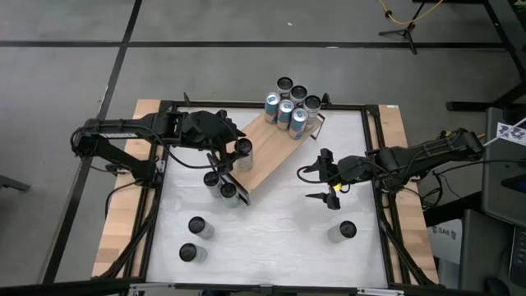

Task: Place canned beverage on shelf
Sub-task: Put the white-yellow soda can on the shelf

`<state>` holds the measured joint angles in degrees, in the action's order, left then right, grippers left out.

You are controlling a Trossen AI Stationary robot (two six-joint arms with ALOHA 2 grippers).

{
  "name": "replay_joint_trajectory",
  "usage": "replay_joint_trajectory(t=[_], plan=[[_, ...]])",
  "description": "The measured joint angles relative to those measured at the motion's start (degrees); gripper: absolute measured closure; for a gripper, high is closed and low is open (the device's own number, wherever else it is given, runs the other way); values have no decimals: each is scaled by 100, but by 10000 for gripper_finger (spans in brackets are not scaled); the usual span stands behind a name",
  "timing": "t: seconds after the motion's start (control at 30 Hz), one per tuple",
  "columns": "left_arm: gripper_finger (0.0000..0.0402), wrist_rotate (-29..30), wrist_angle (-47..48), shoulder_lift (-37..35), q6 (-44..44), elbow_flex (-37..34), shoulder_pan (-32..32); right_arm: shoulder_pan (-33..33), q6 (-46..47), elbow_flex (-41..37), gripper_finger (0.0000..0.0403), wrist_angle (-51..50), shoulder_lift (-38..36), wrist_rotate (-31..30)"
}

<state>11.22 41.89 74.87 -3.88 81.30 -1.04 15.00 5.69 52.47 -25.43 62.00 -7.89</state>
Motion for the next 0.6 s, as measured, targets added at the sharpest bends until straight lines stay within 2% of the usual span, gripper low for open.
replay_joint_trajectory(t=[0.6], plan=[[105,-94,365,37,-39,-34,9,0,0,0,29,0,0,-1]])
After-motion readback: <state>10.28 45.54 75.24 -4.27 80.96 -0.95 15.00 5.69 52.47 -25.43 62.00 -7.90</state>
